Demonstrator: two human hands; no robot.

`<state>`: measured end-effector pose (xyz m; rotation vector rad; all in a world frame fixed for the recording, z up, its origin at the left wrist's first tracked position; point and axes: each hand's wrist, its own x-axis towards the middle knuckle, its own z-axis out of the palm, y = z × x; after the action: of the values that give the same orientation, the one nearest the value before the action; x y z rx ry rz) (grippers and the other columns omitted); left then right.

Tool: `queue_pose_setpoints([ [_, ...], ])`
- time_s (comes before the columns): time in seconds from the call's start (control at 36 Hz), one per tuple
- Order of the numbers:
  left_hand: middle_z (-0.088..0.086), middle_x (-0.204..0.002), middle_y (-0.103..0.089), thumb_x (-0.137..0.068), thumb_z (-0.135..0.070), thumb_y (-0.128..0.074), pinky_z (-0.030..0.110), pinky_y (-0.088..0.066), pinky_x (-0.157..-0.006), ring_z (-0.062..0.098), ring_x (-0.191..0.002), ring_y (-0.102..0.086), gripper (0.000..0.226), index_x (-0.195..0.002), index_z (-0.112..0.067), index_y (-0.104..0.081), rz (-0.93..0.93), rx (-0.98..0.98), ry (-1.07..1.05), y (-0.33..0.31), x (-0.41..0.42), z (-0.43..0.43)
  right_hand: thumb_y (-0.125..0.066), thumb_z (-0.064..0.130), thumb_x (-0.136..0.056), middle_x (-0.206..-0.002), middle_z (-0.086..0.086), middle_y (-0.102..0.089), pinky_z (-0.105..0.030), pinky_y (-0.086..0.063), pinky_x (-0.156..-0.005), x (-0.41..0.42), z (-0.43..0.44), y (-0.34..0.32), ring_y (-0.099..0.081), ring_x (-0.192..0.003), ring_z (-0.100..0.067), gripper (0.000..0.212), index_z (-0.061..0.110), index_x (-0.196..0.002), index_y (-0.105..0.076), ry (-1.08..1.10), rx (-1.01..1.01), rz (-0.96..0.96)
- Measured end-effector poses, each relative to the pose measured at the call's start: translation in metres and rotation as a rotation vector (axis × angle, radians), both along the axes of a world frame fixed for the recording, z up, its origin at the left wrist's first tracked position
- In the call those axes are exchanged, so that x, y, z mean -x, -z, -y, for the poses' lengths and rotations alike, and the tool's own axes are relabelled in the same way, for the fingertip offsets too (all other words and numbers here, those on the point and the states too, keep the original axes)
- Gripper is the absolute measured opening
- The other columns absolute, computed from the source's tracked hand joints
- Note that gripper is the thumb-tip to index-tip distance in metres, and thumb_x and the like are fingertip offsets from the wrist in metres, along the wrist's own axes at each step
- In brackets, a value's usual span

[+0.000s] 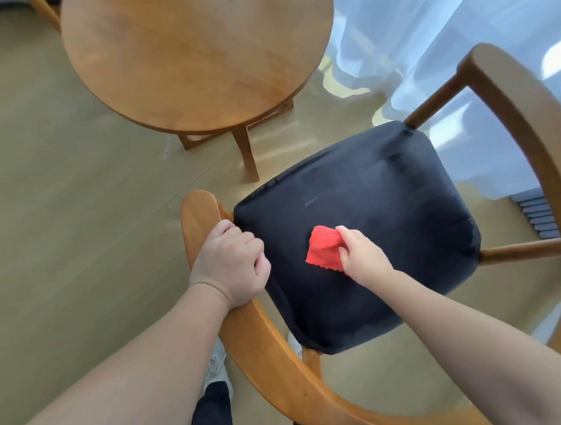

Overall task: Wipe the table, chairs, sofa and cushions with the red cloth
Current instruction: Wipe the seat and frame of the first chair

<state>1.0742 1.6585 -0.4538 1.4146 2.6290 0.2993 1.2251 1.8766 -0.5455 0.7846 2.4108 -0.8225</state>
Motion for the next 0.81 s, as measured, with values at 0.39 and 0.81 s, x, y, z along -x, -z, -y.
queue_pose_setpoints([
  [0.39, -0.002, -0.058, -0.053, -0.083, -0.026, -0.039, 0.037, -0.044, -0.088, 0.016, -0.059, -0.042, 0.028, -0.060, -0.019, -0.052, -0.023, -0.011, 0.003, 0.003, 0.000, 0.002, -0.077, -0.001, -0.060, -0.108, -0.016, -0.064, -0.040, -0.049, -0.058, 0.014, -0.012, 0.035, -0.060, -0.081, -0.039, 0.060, 0.012, -0.118, -0.066, -0.407, -0.357, -0.298],
  [0.81, 0.000, -0.052, -0.043, -0.079, -0.017, -0.048, 0.034, -0.042, -0.080, 0.021, -0.055, -0.036, 0.024, -0.055, -0.017, -0.044, -0.055, -0.030, 0.006, 0.002, 0.001, 0.003, -0.052, -0.002, -0.069, -0.098, 0.003, -0.056, -0.042, -0.041, -0.074, 0.056, 0.053, 0.050, -0.050, -0.096, -0.027, 0.033, 0.021, -0.090, -0.059, -0.604, -0.059, -0.354],
])
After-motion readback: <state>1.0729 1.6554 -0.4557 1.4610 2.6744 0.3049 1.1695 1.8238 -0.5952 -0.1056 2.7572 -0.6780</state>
